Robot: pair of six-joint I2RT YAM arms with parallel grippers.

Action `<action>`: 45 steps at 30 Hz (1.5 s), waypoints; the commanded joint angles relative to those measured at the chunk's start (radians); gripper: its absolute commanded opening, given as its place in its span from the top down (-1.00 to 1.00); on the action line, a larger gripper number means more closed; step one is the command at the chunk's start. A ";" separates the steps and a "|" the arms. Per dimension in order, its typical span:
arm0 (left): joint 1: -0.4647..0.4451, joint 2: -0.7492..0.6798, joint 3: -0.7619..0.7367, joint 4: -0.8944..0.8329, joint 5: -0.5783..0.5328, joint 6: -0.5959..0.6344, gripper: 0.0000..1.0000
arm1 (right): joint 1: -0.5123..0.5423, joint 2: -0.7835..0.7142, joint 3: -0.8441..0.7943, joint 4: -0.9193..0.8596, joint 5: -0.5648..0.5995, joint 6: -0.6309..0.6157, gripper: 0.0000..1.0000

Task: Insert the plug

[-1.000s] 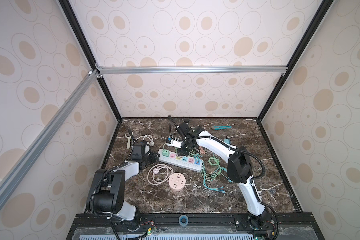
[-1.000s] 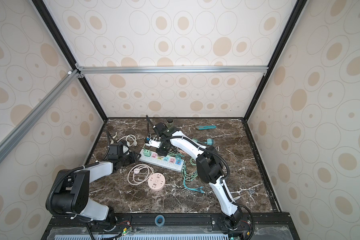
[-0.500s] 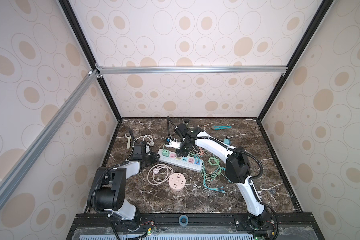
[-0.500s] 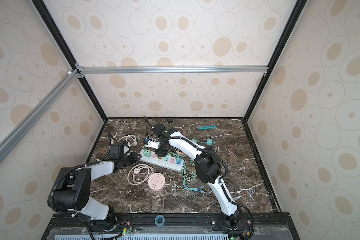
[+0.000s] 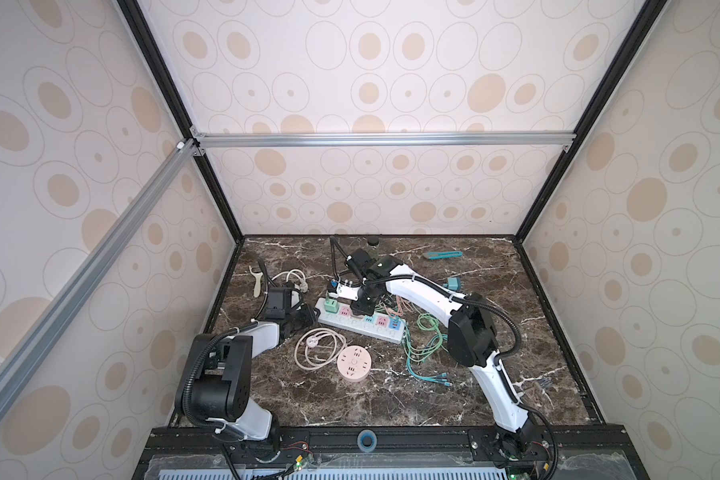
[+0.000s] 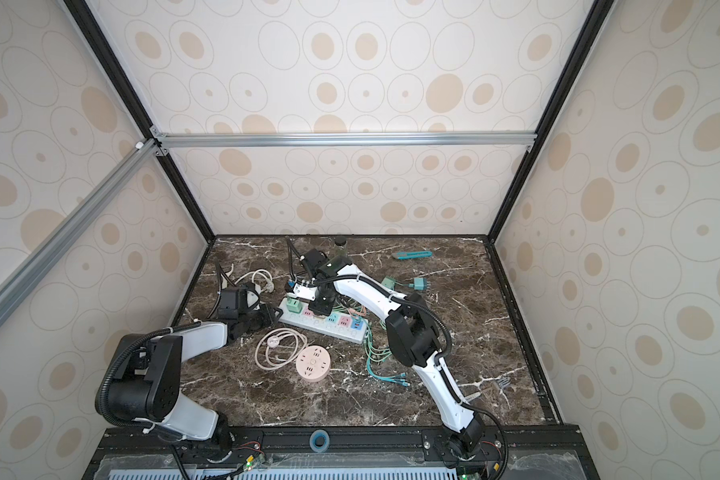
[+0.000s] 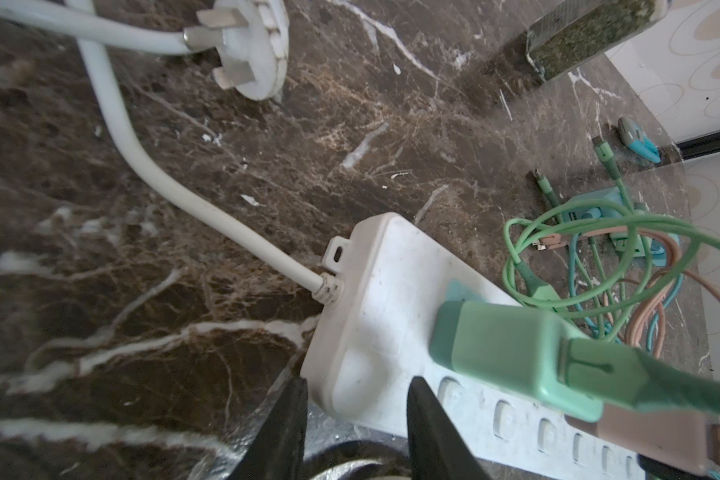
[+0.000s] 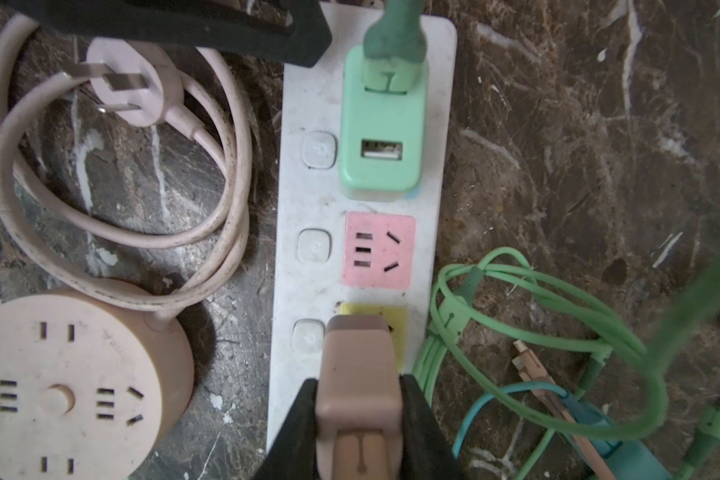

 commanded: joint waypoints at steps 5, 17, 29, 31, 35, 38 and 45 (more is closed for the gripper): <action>0.006 0.001 0.021 0.011 0.002 0.018 0.20 | 0.019 0.025 0.023 -0.041 0.046 -0.036 0.88; 0.008 -0.005 0.017 0.020 0.014 0.009 0.20 | 0.028 0.036 0.001 -0.043 0.061 -0.039 0.90; 0.014 -0.011 0.007 0.032 0.023 -0.001 0.20 | 0.027 0.038 -0.044 -0.031 0.074 -0.032 0.90; 0.016 -0.011 0.006 0.033 0.023 -0.002 0.20 | 0.029 0.038 -0.050 -0.029 0.075 -0.030 0.90; 0.016 -0.015 0.002 0.033 0.024 -0.003 0.20 | 0.028 0.044 -0.058 -0.024 0.084 -0.029 0.91; 0.018 -0.020 -0.001 0.033 0.024 -0.004 0.20 | 0.028 0.054 -0.060 -0.024 0.091 -0.028 0.91; 0.023 -0.035 -0.006 0.033 0.024 -0.008 0.20 | 0.028 0.060 -0.110 0.005 0.093 -0.023 0.95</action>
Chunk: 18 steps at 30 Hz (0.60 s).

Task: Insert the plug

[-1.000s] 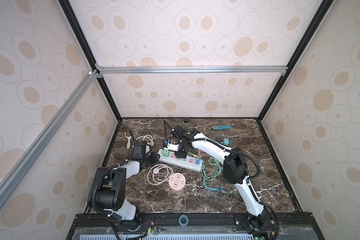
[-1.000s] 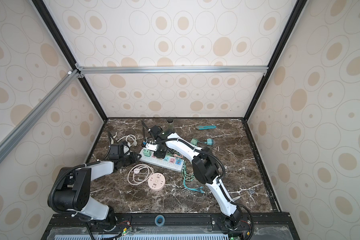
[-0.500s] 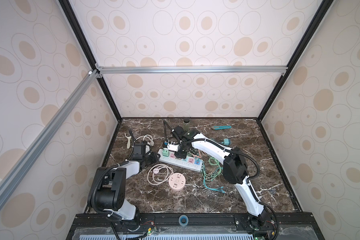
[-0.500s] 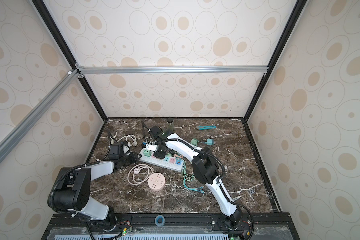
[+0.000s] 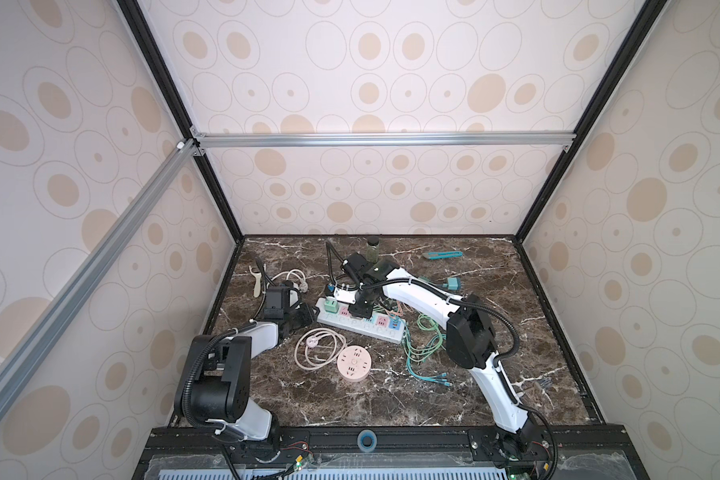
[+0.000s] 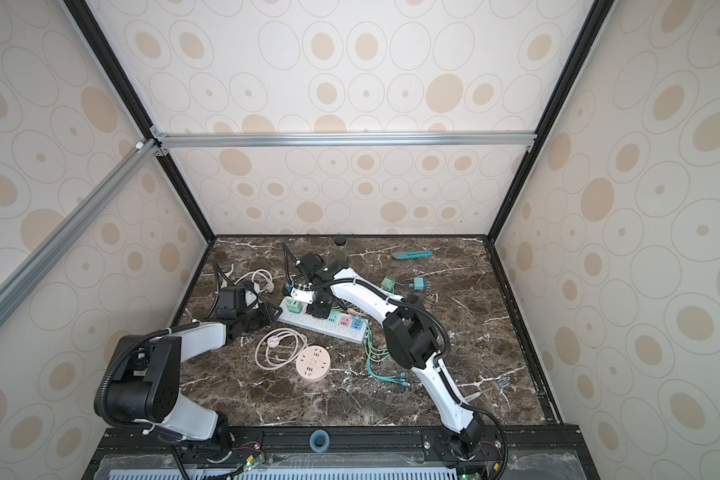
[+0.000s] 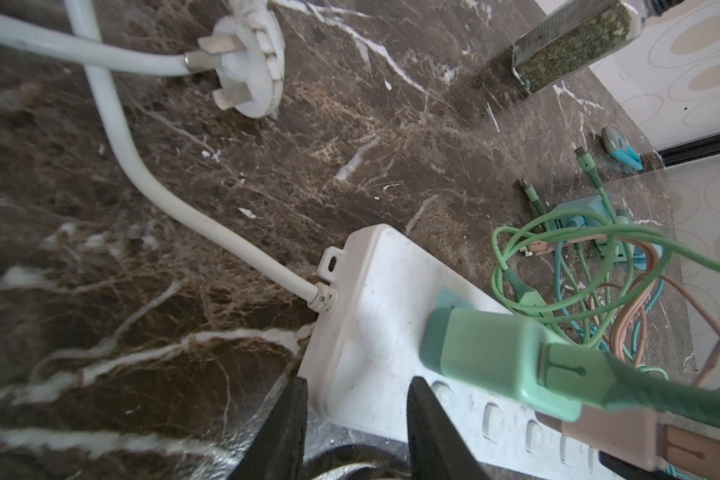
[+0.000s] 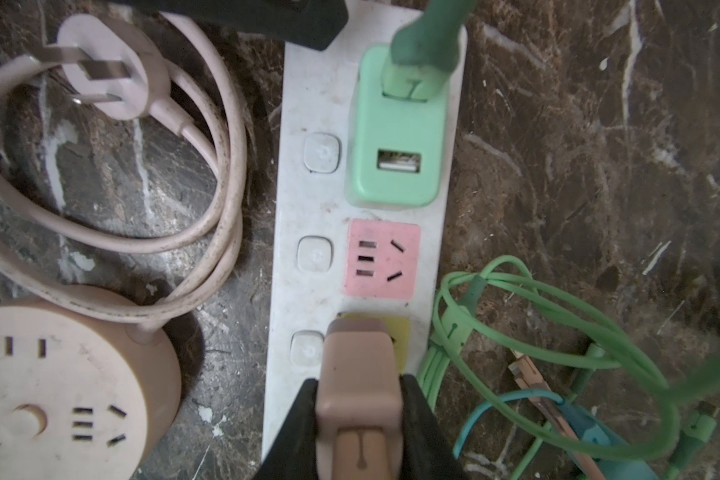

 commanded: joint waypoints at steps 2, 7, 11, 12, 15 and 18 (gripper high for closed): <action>0.010 -0.030 -0.005 0.016 0.006 -0.007 0.20 | 0.006 0.056 -0.092 -0.031 0.037 -0.014 0.95; 0.015 -0.045 -0.007 0.011 0.002 -0.010 0.20 | 0.003 0.062 -0.115 -0.015 0.040 -0.011 0.95; 0.019 -0.064 -0.009 0.002 0.000 -0.011 0.20 | 0.001 0.070 -0.118 -0.009 0.041 -0.008 0.95; 0.018 -0.070 -0.009 -0.001 0.000 -0.010 0.20 | 0.001 0.072 -0.116 -0.005 0.041 -0.008 0.95; 0.020 -0.090 -0.008 -0.011 -0.002 -0.012 0.20 | 0.000 0.073 -0.112 -0.004 0.046 -0.008 0.95; 0.023 -0.117 -0.008 -0.024 -0.001 -0.013 0.20 | -0.002 0.081 -0.101 -0.004 0.052 -0.015 0.94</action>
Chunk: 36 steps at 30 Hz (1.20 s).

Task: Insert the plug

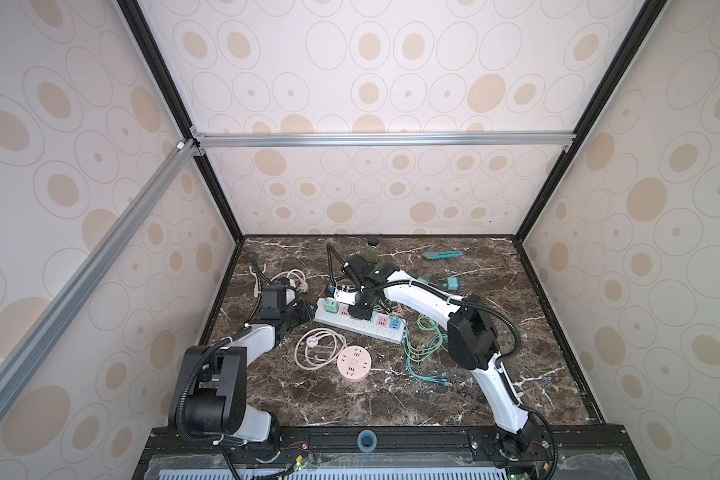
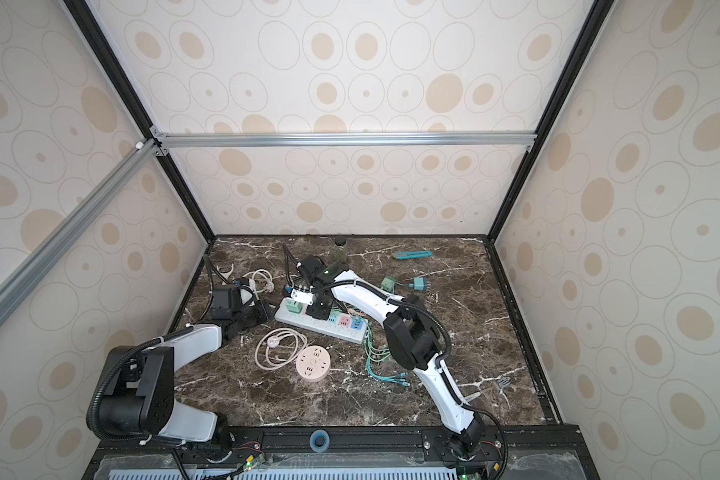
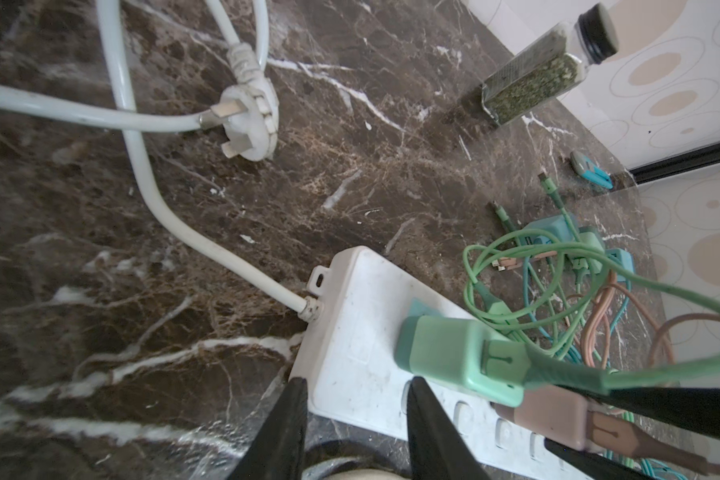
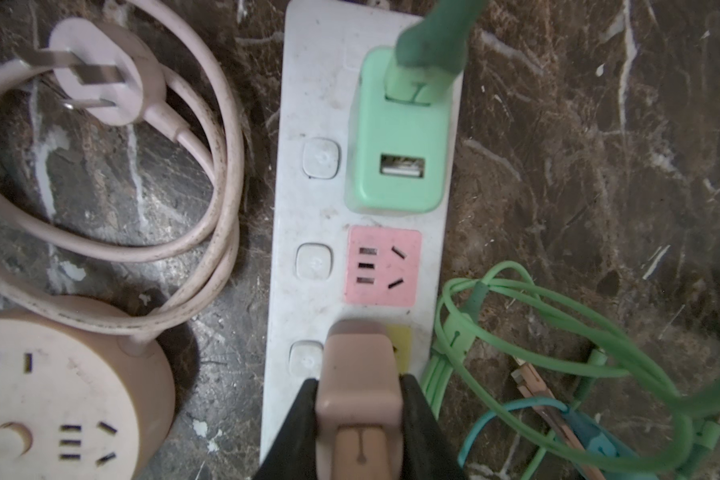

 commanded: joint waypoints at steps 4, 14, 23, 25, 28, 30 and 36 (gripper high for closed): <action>0.011 -0.076 -0.005 -0.038 -0.008 -0.013 0.20 | -0.007 0.123 -0.019 -0.073 0.051 -0.023 0.93; 0.024 -0.165 -0.042 -0.067 -0.029 -0.022 0.18 | -0.009 0.137 -0.011 -0.093 0.061 -0.022 0.90; 0.034 -0.231 -0.047 -0.099 -0.033 -0.021 0.14 | -0.008 0.103 -0.004 -0.094 0.068 0.001 0.82; 0.036 -0.251 -0.053 -0.104 -0.038 -0.020 0.13 | -0.009 0.084 -0.001 -0.088 0.066 0.014 0.78; 0.038 -0.282 -0.060 -0.107 -0.045 -0.023 0.11 | -0.008 0.059 0.008 -0.085 0.055 0.030 0.69; 0.039 -0.297 -0.060 -0.111 -0.046 -0.023 0.08 | -0.009 0.045 0.014 -0.082 0.048 0.039 0.64; 0.043 -0.328 -0.057 -0.131 -0.050 -0.016 -0.02 | -0.009 0.033 0.060 -0.110 0.041 0.057 0.51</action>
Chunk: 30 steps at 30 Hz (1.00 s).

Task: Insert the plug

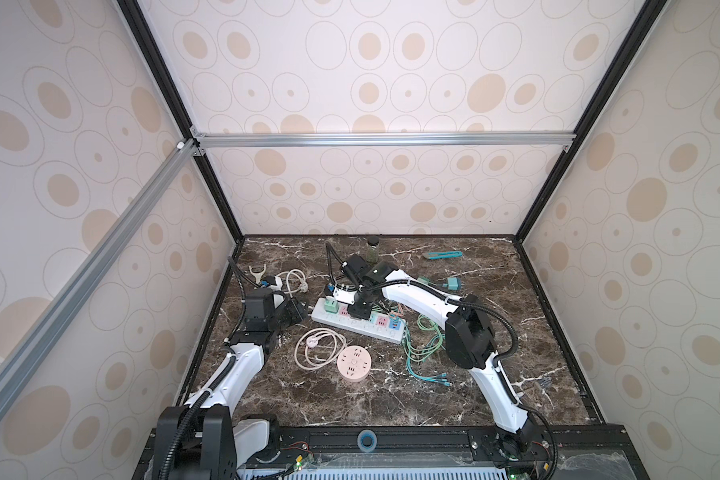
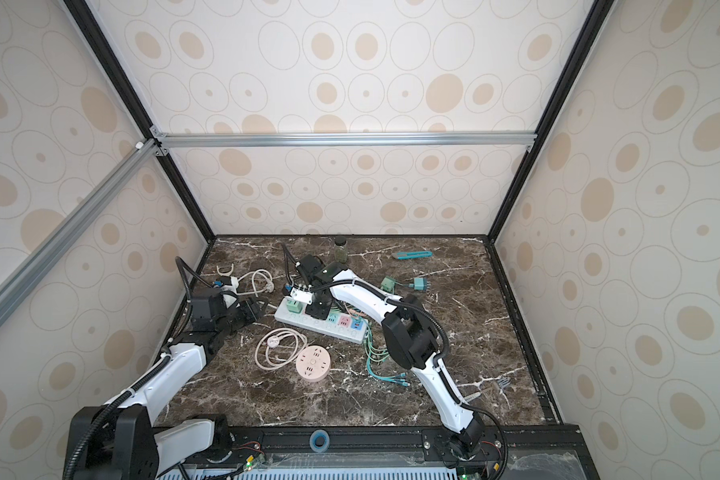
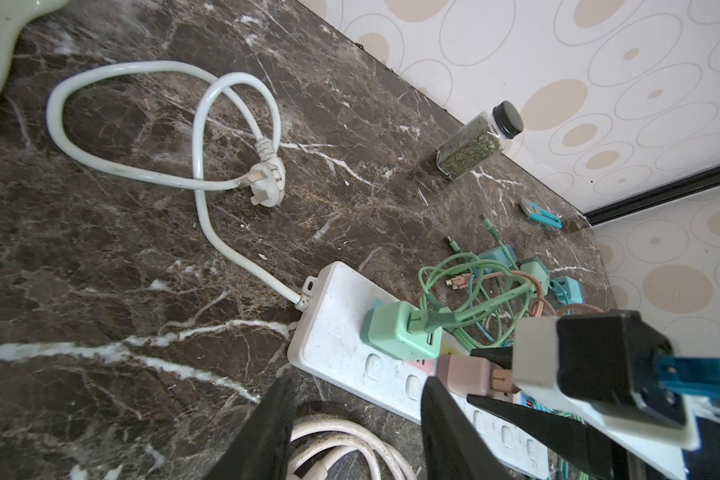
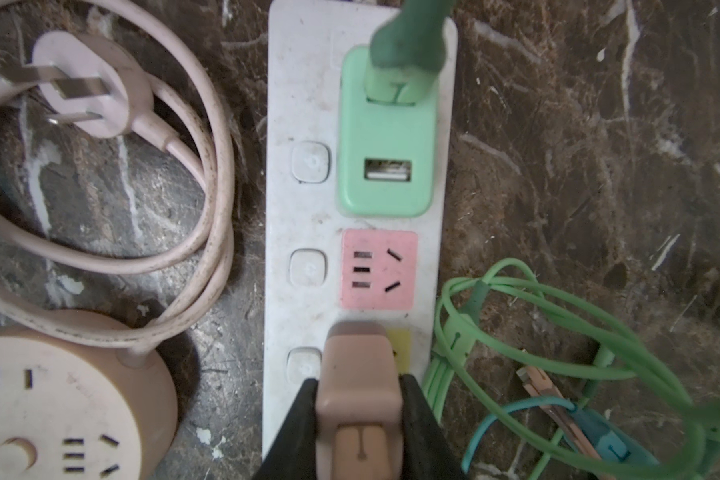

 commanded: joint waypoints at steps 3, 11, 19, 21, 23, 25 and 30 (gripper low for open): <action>0.013 -0.038 0.003 -0.028 -0.014 0.005 -0.04 | -0.007 0.006 0.025 -0.085 0.029 0.018 0.36; 0.018 -0.059 0.006 -0.036 -0.014 0.012 -0.11 | -0.007 -0.048 0.006 -0.095 0.009 0.062 0.15; 0.021 -0.055 0.007 -0.029 -0.015 0.013 -0.15 | -0.007 -0.139 -0.059 -0.085 -0.028 0.110 0.06; 0.021 -0.052 0.009 -0.027 -0.015 0.014 -0.15 | -0.007 -0.172 -0.092 -0.080 -0.047 0.119 0.02; 0.021 -0.047 0.011 -0.024 -0.012 0.014 -0.16 | -0.008 -0.211 -0.141 -0.067 -0.065 0.131 -0.02; 0.022 -0.044 0.011 -0.022 -0.010 0.014 -0.16 | -0.008 -0.251 -0.188 -0.056 -0.079 0.138 -0.04; 0.022 -0.034 0.008 -0.007 0.000 0.007 -0.17 | -0.009 -0.365 -0.327 -0.014 -0.135 0.158 -0.05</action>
